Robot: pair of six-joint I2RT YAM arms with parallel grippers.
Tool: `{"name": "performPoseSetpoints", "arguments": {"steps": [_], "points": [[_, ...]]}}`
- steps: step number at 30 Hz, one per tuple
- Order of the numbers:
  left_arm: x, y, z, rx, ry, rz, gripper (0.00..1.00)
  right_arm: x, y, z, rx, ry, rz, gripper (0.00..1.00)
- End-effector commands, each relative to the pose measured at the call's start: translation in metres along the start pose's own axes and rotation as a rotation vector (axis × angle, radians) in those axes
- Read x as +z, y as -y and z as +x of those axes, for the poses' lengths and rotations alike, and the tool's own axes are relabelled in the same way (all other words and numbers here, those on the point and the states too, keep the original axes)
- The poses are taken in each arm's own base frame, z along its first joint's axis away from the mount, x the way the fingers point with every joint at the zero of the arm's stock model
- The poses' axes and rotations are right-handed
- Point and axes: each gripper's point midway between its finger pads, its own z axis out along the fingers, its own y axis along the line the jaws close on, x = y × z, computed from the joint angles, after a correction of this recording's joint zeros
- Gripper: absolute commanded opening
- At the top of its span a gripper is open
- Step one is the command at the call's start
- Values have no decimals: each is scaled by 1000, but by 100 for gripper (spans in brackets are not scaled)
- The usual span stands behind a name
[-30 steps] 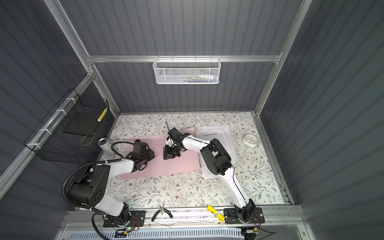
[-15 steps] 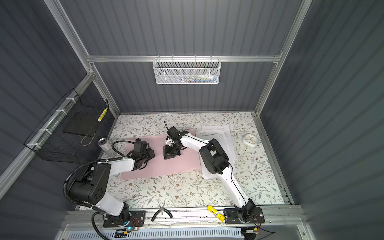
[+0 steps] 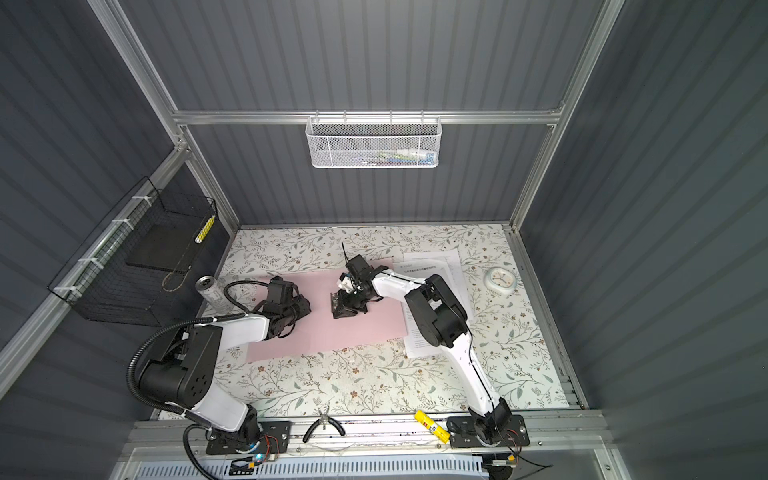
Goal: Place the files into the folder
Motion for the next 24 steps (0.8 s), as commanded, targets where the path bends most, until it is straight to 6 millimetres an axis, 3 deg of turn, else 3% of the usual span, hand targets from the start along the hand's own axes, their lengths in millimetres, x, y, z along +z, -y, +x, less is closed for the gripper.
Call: {"name": "performPoseSetpoints", "arguments": {"steps": [1, 11, 12, 14, 18, 20, 22, 24], "points": [[5, -46, 53, 0, -191, -155, 45, 4, 29, 16, 144, -36, 32, 0], [5, -46, 53, 0, -189, -158, 45, -24, -7, 1, 146, 17, -124, 0], [5, -47, 53, -1, -188, -158, 45, -25, -9, 0, 147, 17, -136, 2], [5, -47, 53, -1, -188, -158, 45, -30, -7, -3, 165, 34, -146, 17], [5, -46, 53, -2, -188, -160, 45, -40, 11, -7, 206, 91, -87, 32], [5, -46, 52, -2, -187, -159, 45, -39, 14, -6, 210, 85, -84, 28], [5, -46, 52, -1, -187, -161, 45, -34, 17, -3, 222, 64, -85, 14], [5, -47, 53, -2, -189, -161, 45, -31, 18, -2, 224, 52, -94, 7]]}}
